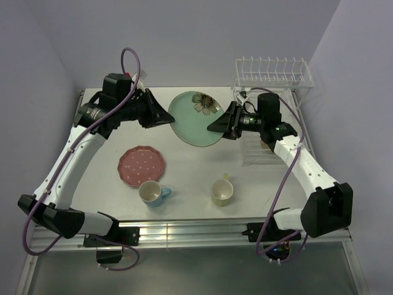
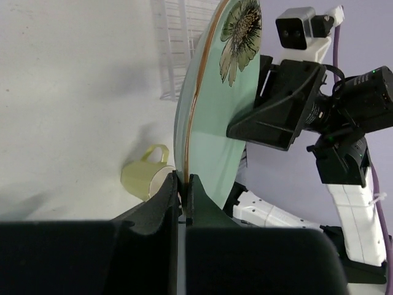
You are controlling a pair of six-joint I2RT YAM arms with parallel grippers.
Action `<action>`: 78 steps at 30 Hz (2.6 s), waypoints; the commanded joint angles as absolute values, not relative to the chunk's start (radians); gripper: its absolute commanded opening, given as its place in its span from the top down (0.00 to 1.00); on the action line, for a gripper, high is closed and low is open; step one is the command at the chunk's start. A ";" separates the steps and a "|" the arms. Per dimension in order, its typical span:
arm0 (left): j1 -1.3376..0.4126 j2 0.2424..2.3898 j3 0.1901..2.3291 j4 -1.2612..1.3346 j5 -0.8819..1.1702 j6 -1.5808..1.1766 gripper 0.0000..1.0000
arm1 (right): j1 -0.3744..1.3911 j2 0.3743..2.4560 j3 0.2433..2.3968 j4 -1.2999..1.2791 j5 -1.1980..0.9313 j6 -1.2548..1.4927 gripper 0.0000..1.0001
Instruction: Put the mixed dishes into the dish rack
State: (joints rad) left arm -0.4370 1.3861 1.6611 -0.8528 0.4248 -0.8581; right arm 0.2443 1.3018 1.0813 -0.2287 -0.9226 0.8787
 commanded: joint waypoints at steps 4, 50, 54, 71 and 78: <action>-0.437 1.287 1.589 -0.621 0.586 -0.951 1.00 | 0.250 1.321 1.065 0.137 -0.999 1.005 0.94; -0.512 1.189 1.052 -0.660 0.038 -0.637 0.03 | 0.140 1.443 1.666 0.132 0.379 -0.370 1.00; -0.531 1.219 1.065 -0.661 0.041 -0.627 0.02 | 0.100 1.453 1.658 0.115 0.353 -0.362 1.00; -0.534 1.269 1.083 -0.630 0.069 -0.629 0.02 | 0.009 1.482 1.605 0.064 0.236 -0.229 1.00; -0.532 1.266 1.072 -0.630 0.066 -0.637 0.02 | 0.008 1.502 1.574 0.074 0.232 -0.218 1.00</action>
